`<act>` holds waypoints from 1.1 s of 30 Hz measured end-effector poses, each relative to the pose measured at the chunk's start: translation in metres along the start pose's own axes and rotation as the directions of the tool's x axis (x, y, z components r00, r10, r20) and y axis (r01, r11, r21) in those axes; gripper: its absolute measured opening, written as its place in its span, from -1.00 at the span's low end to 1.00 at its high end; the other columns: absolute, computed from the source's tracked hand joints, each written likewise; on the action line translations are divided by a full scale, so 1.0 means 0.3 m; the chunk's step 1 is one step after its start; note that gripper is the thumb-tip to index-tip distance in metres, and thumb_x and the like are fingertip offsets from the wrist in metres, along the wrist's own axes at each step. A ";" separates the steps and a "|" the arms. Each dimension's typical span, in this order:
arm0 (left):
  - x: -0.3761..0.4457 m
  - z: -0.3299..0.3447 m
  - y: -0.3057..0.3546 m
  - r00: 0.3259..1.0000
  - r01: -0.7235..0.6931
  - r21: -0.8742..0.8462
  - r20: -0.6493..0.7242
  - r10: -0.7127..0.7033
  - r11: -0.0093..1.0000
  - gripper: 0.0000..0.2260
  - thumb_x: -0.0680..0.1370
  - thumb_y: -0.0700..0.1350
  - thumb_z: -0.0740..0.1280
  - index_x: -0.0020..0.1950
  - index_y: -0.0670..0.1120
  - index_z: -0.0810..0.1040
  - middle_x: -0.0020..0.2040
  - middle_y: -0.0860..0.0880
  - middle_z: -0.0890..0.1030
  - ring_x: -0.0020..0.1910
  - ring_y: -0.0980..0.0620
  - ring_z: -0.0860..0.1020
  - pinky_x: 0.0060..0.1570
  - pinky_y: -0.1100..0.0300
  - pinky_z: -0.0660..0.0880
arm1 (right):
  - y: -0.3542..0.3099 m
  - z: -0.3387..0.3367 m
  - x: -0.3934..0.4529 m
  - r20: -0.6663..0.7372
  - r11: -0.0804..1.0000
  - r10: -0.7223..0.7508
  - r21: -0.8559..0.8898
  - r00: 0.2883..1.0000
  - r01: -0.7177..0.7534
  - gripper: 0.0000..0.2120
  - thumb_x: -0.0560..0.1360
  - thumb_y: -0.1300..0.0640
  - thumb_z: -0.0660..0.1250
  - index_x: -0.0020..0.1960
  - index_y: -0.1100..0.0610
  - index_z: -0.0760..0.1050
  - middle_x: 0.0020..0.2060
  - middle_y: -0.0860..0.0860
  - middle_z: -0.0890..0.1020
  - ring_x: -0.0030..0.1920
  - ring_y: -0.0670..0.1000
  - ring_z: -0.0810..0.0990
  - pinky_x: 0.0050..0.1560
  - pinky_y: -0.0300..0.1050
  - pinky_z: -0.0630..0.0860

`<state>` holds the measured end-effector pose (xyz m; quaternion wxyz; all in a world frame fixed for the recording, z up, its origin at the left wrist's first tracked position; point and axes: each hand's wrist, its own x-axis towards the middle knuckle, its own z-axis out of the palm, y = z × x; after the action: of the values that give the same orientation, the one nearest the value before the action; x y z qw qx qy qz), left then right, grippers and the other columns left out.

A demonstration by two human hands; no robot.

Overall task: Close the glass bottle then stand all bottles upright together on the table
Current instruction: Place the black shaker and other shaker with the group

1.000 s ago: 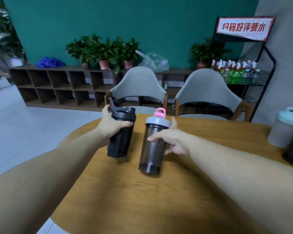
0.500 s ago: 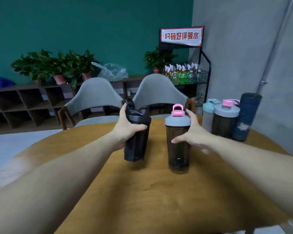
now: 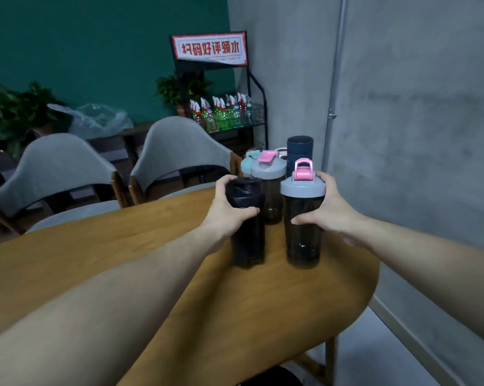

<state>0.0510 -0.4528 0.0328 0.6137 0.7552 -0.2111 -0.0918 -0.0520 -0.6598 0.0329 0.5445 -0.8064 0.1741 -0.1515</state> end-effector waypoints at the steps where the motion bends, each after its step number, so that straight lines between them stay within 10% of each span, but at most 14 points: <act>1: 0.007 0.034 0.003 1.000 -0.006 0.022 0.019 0.006 1.000 -0.23 0.40 -0.25 0.58 0.45 0.16 0.28 0.39 -0.03 0.51 0.35 -0.03 0.51 0.41 -0.07 0.45 | 0.018 -0.028 0.007 -0.019 1.000 -0.007 0.010 1.000 0.007 0.08 0.24 0.30 0.66 0.51 -0.16 0.10 0.30 0.02 0.46 0.25 0.13 0.52 0.25 0.08 0.53; 9: 0.069 0.221 0.015 0.998 -0.048 0.055 0.037 0.046 0.997 -0.20 0.43 -0.29 0.55 0.52 0.09 0.21 0.44 -0.05 0.46 0.43 -0.03 0.44 0.47 -0.06 0.39 | 0.093 -0.158 0.108 -0.105 0.993 -0.119 -0.013 0.987 0.118 0.05 0.26 0.34 0.64 0.51 -0.08 0.10 0.27 0.02 0.44 0.18 0.06 0.52 -0.02 -0.25 0.44; 33: 0.095 0.316 -0.022 0.996 -0.031 0.162 -0.074 0.043 0.986 -0.08 0.35 -0.13 0.65 0.50 0.17 0.13 0.49 -0.04 0.36 0.47 -0.04 0.38 0.47 -0.09 0.39 | 0.162 -0.161 0.236 0.052 0.986 -0.159 -0.038 0.986 0.161 0.22 0.29 0.31 0.63 0.61 -0.12 -0.13 0.49 0.06 0.28 0.41 0.14 0.39 0.38 0.06 0.42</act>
<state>0.0400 -0.5482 0.0082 0.5600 0.8013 -0.2078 -0.0338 -0.0154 -0.7482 0.0091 0.5176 -0.8325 0.0986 -0.1713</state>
